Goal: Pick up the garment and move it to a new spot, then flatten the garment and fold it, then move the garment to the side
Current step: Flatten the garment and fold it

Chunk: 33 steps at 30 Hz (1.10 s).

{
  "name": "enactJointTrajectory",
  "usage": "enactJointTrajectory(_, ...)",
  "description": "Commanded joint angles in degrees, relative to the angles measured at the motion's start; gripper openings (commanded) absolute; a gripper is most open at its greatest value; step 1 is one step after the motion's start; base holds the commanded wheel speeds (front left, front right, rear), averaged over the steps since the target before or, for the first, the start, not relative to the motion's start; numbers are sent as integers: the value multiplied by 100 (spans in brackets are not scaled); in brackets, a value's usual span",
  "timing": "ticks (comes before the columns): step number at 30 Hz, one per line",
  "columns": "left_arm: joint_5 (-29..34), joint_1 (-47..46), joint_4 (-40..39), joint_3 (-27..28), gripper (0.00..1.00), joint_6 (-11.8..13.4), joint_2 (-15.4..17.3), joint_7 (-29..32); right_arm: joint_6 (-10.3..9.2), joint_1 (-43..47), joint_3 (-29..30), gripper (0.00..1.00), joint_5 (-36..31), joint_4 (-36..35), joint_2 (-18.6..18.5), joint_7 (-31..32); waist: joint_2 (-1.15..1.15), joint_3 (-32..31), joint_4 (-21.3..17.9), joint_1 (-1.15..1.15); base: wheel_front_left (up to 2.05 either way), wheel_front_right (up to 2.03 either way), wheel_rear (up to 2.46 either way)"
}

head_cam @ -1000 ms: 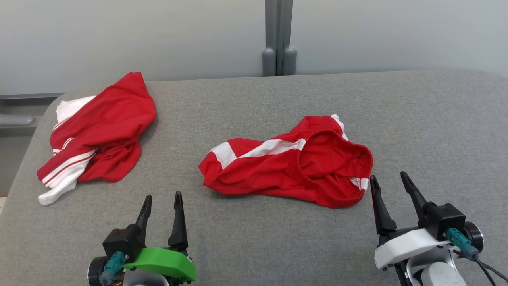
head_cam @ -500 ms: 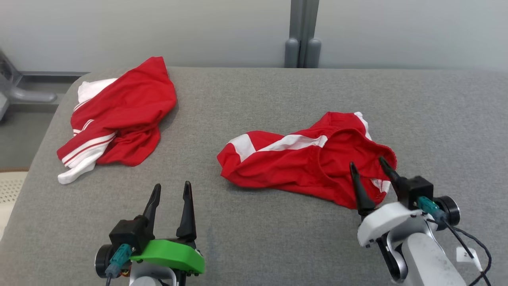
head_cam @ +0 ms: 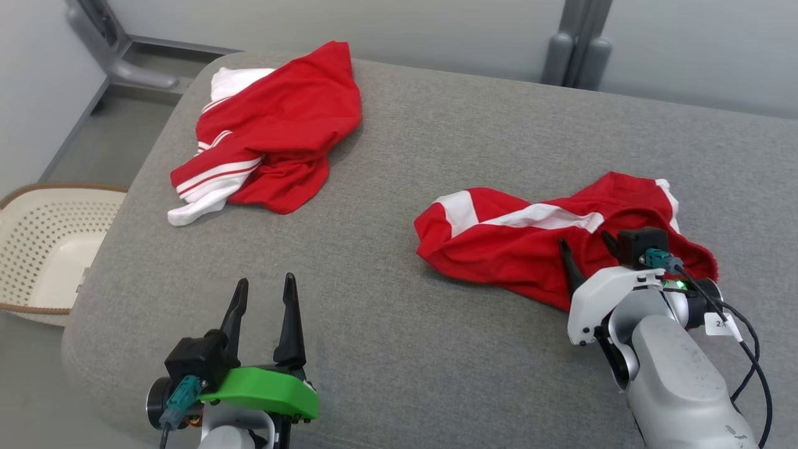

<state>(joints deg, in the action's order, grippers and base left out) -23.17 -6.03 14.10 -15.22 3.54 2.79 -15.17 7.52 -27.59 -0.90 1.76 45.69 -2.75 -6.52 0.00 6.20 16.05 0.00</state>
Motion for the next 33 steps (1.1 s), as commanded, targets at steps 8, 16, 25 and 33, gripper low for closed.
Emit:
enactJointTrajectory(8, 68, 94, 1, 17, 100, -10, 19, 3, -5, -381, 328, 30, -117, 605, -26, -406, 0, 62, 252, 0, 0, 0, 0)
enactJointTrajectory(16, 148, 193, 54, 26, 100, -65, 20, 3, -5, -426, -47, 0, 244, 761, -23, -752, 0, -82, -166, 0, 0, 0, 0)
enactJointTrajectory(25, 216, 322, 77, 41, 100, -95, 19, 3, -6, 429, -696, 0, 905, -255, -24, -859, 0, -295, -901, 0, 0, 0, 0)
enactJointTrajectory(33, 231, 309, 86, 2, 100, -104, 20, 3, -6, 1198, -78, 0, 518, -921, -214, -563, 0, -281, -1420, 0, 0, 0, 0)
